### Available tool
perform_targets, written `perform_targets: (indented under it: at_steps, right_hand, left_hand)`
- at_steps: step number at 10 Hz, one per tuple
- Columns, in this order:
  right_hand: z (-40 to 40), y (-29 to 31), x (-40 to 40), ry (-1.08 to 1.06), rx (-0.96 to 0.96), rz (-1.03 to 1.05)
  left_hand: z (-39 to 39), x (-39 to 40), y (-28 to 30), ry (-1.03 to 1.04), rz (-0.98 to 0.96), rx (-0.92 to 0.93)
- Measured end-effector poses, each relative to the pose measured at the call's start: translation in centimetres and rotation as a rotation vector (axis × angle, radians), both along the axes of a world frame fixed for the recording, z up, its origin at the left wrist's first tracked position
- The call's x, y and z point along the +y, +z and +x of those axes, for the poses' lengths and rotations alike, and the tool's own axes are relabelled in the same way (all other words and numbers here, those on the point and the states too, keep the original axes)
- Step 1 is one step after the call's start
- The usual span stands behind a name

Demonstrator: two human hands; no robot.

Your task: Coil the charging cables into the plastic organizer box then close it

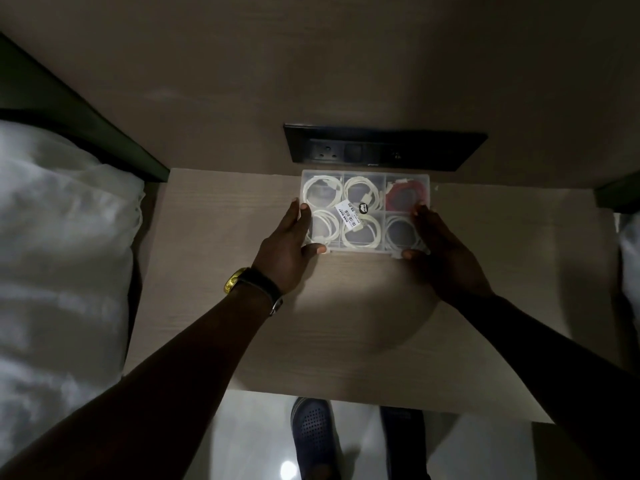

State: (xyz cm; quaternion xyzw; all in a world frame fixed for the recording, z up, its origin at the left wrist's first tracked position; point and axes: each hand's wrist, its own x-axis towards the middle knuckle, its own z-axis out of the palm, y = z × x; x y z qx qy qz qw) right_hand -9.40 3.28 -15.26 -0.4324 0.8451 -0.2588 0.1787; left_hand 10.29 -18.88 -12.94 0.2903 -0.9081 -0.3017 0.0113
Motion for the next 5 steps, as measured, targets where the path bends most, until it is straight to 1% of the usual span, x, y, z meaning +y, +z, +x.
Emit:
perform_targets:
  at_steps: [1, 3, 4, 5]
  right_hand:
    - [0.1, 0.2, -0.1, -0.003, -0.005, 0.022]
    - [0.1, 0.5, -0.2, 0.014, -0.004, 0.055]
    - [0.0, 1.8, -0.8, 0.025, -0.001, 0.138]
    - [0.8, 4.7, -0.6, 0.054, -0.013, 0.219]
  left_hand:
    - [-0.1, 0.1, 0.1, -0.021, -0.021, -0.065]
    - [0.0, 0.4, 0.3, -0.04, -0.009, -0.132]
    - [-0.7, 0.2, 1.2, -0.025, -0.007, -0.19]
    - [-0.8, 1.1, 3.0, -0.016, -0.017, -0.219]
